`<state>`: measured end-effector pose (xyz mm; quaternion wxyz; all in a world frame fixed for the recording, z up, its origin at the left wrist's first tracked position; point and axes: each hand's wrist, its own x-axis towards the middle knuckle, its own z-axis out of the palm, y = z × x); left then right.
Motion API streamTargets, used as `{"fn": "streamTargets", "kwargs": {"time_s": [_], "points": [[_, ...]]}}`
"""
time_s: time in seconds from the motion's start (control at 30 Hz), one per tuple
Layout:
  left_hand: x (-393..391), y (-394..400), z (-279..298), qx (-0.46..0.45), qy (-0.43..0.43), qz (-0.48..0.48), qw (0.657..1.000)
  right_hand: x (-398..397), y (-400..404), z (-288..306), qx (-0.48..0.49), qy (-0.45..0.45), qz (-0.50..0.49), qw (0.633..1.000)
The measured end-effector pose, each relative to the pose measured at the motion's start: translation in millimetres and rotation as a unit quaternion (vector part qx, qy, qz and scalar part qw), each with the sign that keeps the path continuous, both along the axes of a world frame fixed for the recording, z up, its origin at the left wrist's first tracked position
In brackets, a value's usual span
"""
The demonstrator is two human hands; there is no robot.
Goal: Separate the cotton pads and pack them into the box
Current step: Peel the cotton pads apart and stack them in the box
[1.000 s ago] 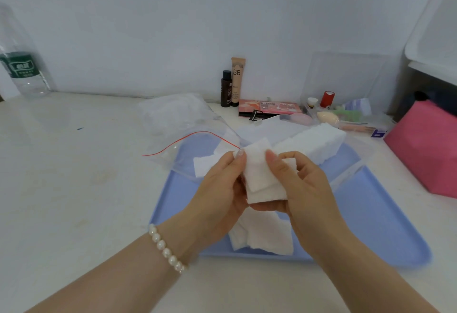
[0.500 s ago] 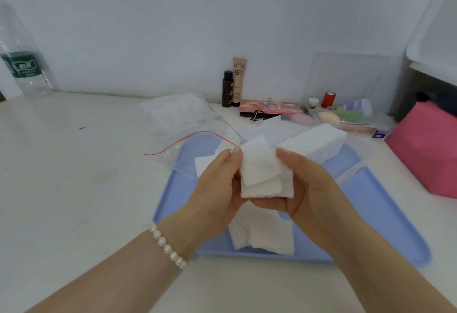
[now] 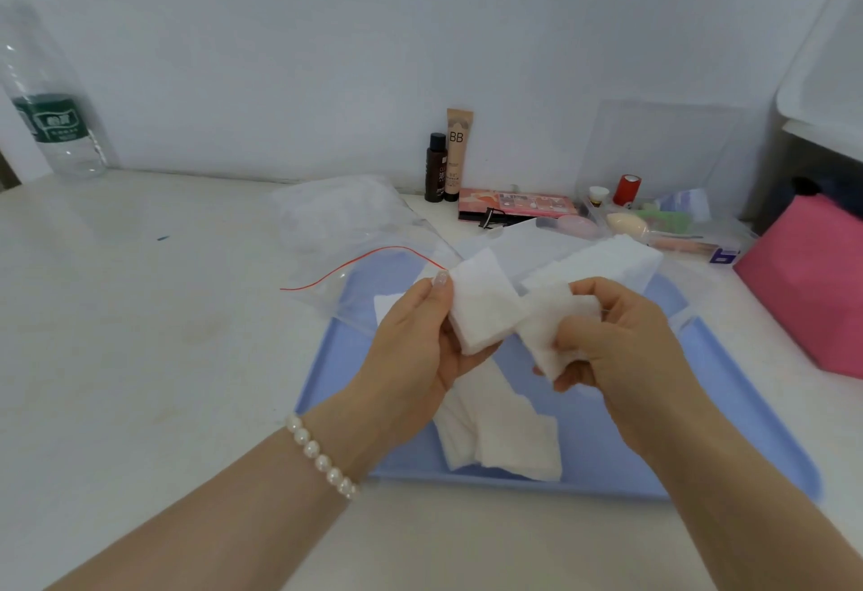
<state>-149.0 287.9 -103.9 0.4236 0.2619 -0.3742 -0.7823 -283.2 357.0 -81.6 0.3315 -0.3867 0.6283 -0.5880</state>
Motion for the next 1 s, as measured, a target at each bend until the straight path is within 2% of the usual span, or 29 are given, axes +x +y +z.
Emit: {"fn": "streamTargets", "kwargs": {"time_s": [0.07, 0.13, 0.23, 0.33, 0.47, 0.67, 0.8, 0.9, 1.0], "points": [[-0.1, 0.3, 0.5, 0.013, 0.005, 0.004, 1.000, -3.6, 3.1, 3.7, -0.066, -0.016, -0.061, 0.996], [-0.2, 1.4, 0.8, 0.018, 0.004, 0.001, 1.000, -2.5, 7.1, 10.1, -0.129, -0.066, -0.062, 0.987], [0.1, 4.0, 1.1, 0.002, -0.010, -0.015, 1.000, 6.9, 12.2, 18.9, -0.155, -0.142, 0.015, 0.978], [-0.3, 4.6, -1.0, -0.024, -0.026, -0.026, 0.999, 15.5, 10.7, 16.5, -0.121, -0.168, 0.076, 0.975], [0.0, 7.2, 0.9, -0.040, -0.026, -0.043, 0.998, 15.6, 6.7, 7.9, -0.060, -0.116, 0.061, 0.990], [1.7, 7.4, 2.0, -0.035, -0.018, -0.061, 0.997, 16.5, 2.8, 1.0, -0.001, -0.109, 0.073, 0.991], [1.8, 7.3, 1.1, -0.023, -0.014, -0.062, 0.998, 15.8, 4.2, 2.5, -0.041, -0.058, 0.066, 0.995], [1.6, 4.2, -2.4, -0.036, -0.053, -0.054, 0.997, 13.5, 7.3, 8.3, -0.107, 0.032, 0.064, 0.992], [2.9, 2.1, -4.5, -0.050, -0.078, -0.053, 0.994, 14.6, 6.5, 8.1, -0.104, 0.053, 0.083, 0.990]]}}
